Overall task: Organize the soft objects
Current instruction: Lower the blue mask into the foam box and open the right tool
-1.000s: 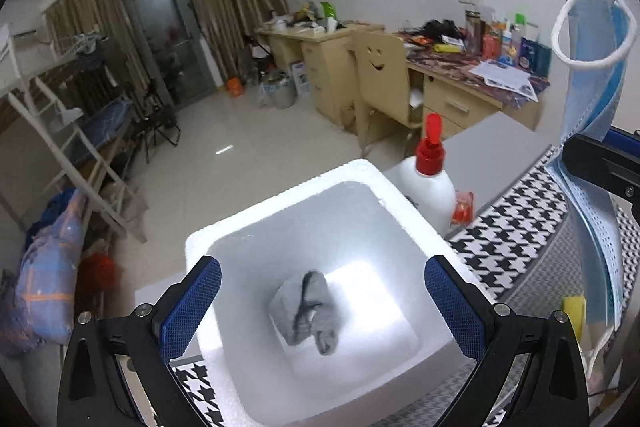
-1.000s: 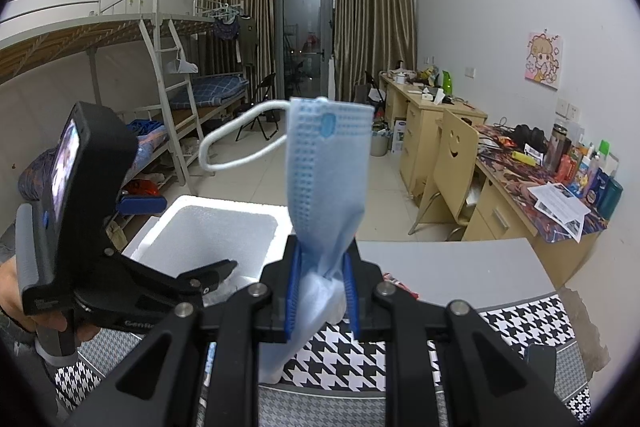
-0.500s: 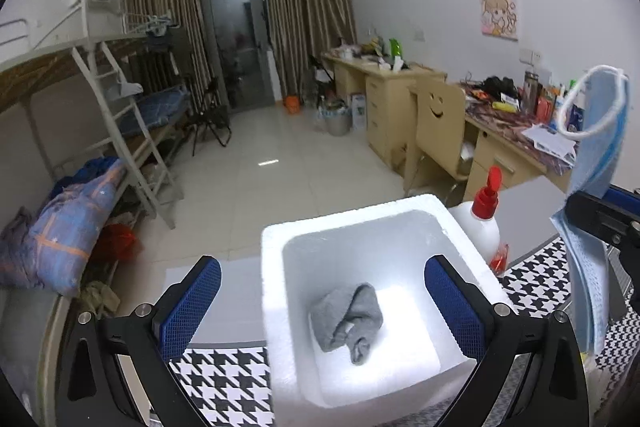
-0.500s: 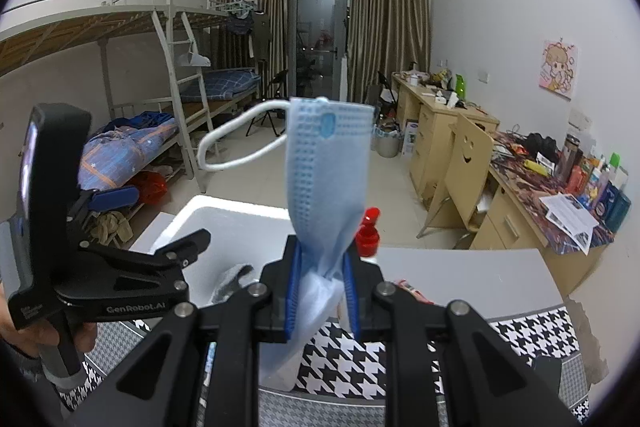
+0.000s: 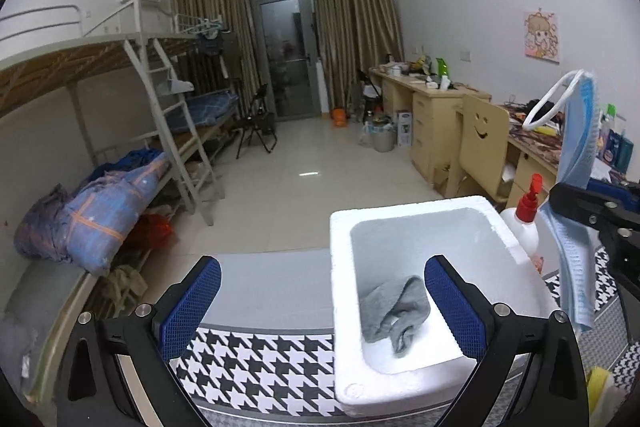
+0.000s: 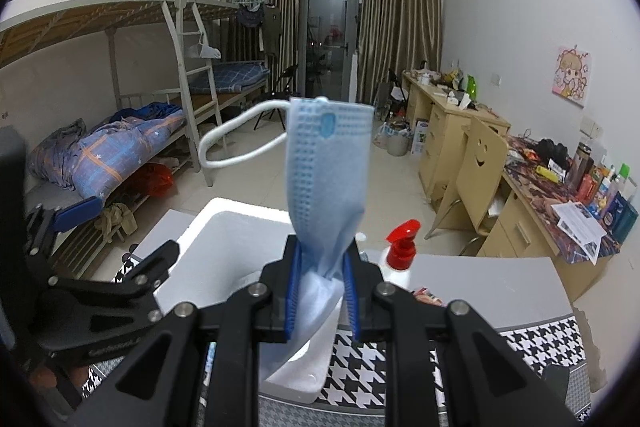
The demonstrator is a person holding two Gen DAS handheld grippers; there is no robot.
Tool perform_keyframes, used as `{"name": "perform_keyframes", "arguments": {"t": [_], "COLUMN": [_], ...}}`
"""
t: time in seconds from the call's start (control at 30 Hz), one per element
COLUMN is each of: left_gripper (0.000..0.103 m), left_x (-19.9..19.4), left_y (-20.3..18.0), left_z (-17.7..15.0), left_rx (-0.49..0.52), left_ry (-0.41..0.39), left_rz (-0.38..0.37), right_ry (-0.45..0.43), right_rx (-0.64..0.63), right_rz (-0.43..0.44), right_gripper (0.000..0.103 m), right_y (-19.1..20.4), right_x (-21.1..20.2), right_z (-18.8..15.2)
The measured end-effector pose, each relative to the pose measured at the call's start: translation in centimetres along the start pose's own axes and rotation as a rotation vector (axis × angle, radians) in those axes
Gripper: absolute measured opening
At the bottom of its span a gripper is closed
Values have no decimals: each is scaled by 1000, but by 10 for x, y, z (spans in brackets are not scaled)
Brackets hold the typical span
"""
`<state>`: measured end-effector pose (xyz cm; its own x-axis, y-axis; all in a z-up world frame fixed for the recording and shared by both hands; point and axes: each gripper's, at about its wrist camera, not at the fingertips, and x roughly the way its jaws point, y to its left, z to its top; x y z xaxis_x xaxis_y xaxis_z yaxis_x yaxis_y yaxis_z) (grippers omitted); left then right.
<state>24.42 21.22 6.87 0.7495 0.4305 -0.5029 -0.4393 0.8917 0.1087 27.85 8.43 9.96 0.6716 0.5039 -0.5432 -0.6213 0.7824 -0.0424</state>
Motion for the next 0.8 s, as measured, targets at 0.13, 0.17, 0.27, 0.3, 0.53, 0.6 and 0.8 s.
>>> {"name": "perform_keyframes", "arguments": {"t": [0.13,0.17,0.27,0.3,0.53,0.6,0.8], "left_gripper": [102,102,102,102,102,102,102], "left_x": [-1,0,-1,-2,-9,-9,-7], "left_y": [5,6,12,13,20,19,23], "left_z": [-3,-4,-7,-8,-13,-16,-21], "left_rx": [-11,-16,-35,-39,-59,-48,-60], "left_ry": [-18,-16,-11,-16,-38,-36,-10], "left_rz": [12,1,4,9,13,12,-1], "right_ry": [22,24,35,41,76,85,111], "right_rx": [3,0,-5,-6,-26,-24,-41], "right_rz": [16,17,20,23,37,40,53], "right_gripper": [24,24,24,24,24,24,44], "right_y": [3,4,10,11,20,21,26], "right_x": [9,10,15,17,30,33,43], "right_z": [1,1,0,0,-2,0,0]}}
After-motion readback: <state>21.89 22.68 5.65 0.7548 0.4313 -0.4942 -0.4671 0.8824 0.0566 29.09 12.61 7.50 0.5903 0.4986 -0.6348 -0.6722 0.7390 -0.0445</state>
